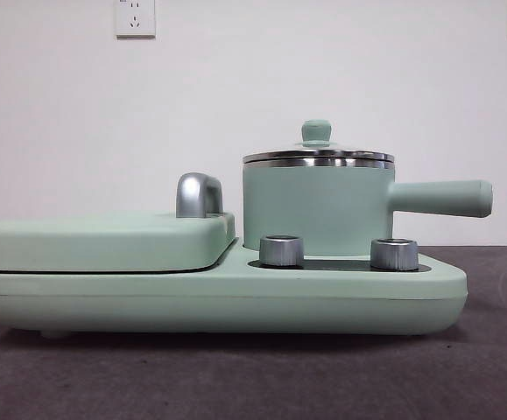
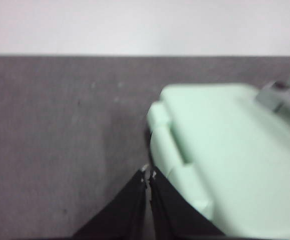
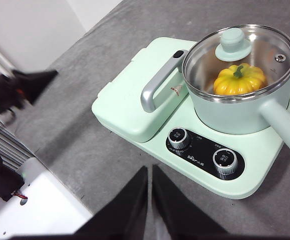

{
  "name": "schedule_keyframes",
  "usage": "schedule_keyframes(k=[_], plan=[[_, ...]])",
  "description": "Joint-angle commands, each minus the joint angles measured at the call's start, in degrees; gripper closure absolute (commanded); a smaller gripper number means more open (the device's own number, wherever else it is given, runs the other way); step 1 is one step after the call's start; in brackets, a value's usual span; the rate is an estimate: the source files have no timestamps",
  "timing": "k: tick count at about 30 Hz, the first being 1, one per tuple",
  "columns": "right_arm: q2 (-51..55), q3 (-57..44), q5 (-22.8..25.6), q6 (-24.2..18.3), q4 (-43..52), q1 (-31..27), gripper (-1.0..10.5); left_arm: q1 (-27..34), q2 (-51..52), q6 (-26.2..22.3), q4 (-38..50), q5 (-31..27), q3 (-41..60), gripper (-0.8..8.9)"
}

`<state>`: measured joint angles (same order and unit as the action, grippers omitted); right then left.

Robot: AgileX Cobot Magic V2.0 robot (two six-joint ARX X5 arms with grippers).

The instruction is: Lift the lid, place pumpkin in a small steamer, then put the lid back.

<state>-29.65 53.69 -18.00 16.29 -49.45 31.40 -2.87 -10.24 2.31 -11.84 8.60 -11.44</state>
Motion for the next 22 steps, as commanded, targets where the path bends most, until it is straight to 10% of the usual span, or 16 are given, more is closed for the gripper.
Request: schedule_keyframes(k=[1,22], plan=[[-0.15,0.42,0.00,-0.61,0.61,0.35,9.4,0.57,2.01,2.47,4.55,-1.86,4.48,7.94],[-0.15,0.42,0.00,-0.61,0.61,0.35,9.4,4.46,10.08,0.26,1.22,-4.83,10.71,7.94]])
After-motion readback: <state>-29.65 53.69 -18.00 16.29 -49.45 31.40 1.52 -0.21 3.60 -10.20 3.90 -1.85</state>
